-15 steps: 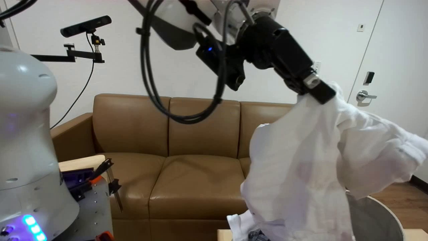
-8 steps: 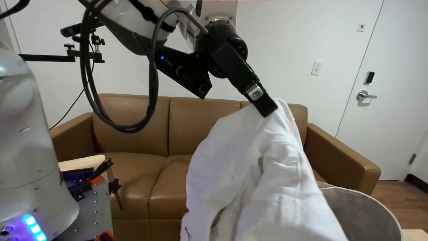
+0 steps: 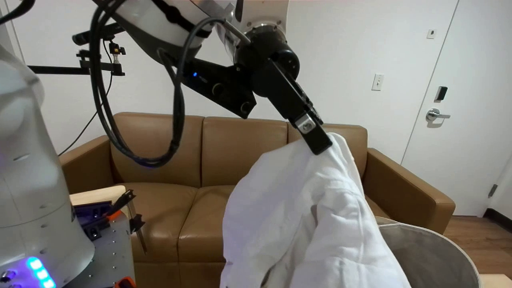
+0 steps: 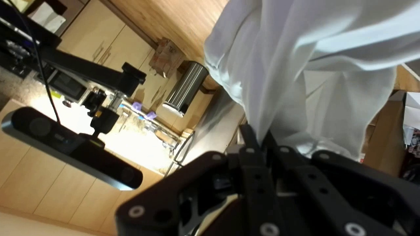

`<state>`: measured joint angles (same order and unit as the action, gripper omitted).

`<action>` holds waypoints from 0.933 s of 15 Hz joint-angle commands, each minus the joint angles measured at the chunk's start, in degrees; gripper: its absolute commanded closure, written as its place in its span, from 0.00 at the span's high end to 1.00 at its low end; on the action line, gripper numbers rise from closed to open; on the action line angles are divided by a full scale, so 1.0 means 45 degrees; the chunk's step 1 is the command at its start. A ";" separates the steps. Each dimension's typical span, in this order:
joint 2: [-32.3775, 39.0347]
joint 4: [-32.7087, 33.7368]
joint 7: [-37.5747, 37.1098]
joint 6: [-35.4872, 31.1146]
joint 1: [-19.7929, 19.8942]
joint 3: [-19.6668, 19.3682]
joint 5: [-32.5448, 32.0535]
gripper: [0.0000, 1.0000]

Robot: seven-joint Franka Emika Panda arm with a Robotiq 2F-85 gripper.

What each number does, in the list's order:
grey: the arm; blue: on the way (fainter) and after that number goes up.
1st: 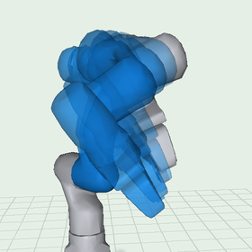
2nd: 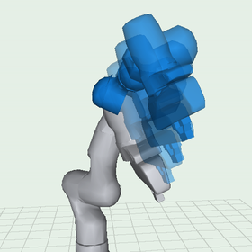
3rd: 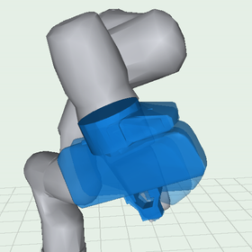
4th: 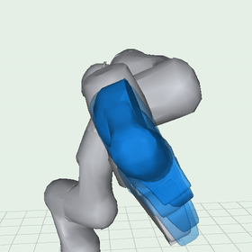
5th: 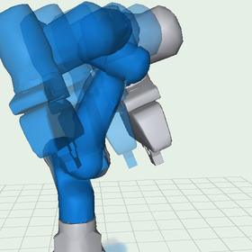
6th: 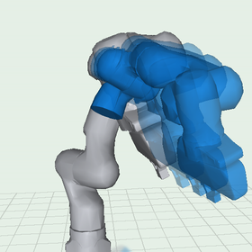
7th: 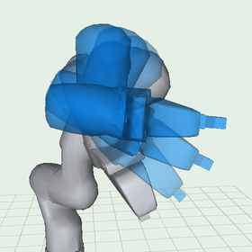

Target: Move the white pair of shorts from the couch to the laundry bag

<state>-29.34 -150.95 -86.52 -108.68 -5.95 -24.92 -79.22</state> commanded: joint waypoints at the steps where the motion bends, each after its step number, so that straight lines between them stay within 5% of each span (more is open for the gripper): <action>1: 0.1100 0.1313 0.0090 -0.2368 0.1802 -0.0476 0.1216 0.06; 5: 0.3229 0.2799 -0.0285 -0.4657 0.3228 -0.0815 0.2261 0.06; 6: 0.1919 0.1748 0.0135 -0.4370 0.3708 -0.0192 0.1920 0.07; 7: 0.2384 0.2061 0.0126 -0.4618 0.3911 -0.0212 0.2086 0.07; 14: 0.3267 0.2529 -0.0046 -0.4687 0.3960 -0.0122 0.2258 0.07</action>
<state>-15.19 -139.50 -87.21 -128.82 7.64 -29.39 -70.05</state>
